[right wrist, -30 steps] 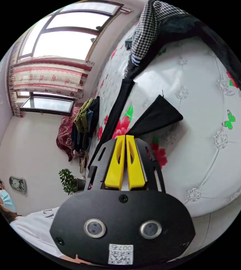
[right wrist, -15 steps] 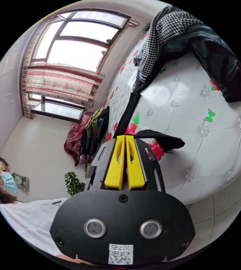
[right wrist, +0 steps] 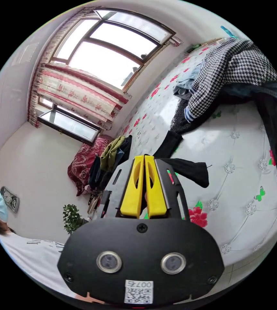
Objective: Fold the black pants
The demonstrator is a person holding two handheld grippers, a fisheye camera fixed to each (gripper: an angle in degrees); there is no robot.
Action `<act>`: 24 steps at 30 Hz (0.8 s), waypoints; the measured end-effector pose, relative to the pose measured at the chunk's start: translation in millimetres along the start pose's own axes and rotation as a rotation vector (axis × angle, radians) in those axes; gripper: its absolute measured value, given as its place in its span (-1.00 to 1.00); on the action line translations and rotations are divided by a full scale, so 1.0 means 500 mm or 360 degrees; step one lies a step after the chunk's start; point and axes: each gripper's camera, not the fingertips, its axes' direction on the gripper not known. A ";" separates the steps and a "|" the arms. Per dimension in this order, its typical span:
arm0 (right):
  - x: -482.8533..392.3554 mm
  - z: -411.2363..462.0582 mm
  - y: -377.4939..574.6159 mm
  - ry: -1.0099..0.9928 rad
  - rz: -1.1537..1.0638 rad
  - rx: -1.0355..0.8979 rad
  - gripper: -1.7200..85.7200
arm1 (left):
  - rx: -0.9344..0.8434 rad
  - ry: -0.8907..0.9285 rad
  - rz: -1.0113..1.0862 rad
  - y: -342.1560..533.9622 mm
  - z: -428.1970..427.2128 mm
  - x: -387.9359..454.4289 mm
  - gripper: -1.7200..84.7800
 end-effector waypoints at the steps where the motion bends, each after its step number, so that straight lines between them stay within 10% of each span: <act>1: -0.030 0.029 -0.032 0.0047 -0.0054 -0.0035 -0.97 | -0.0013 -0.0052 0.0001 -0.031 0.023 0.012 -0.98; 13: -0.170 0.560 -0.356 0.0700 -0.0297 -0.0529 -0.87 | -0.0093 -0.0369 -0.0373 -0.337 0.376 -0.017 -0.91; 24: -0.155 0.488 -0.287 0.0853 -0.0829 -0.0775 -0.70 | -0.0216 -0.0892 0.0124 -0.201 0.368 0.116 -0.85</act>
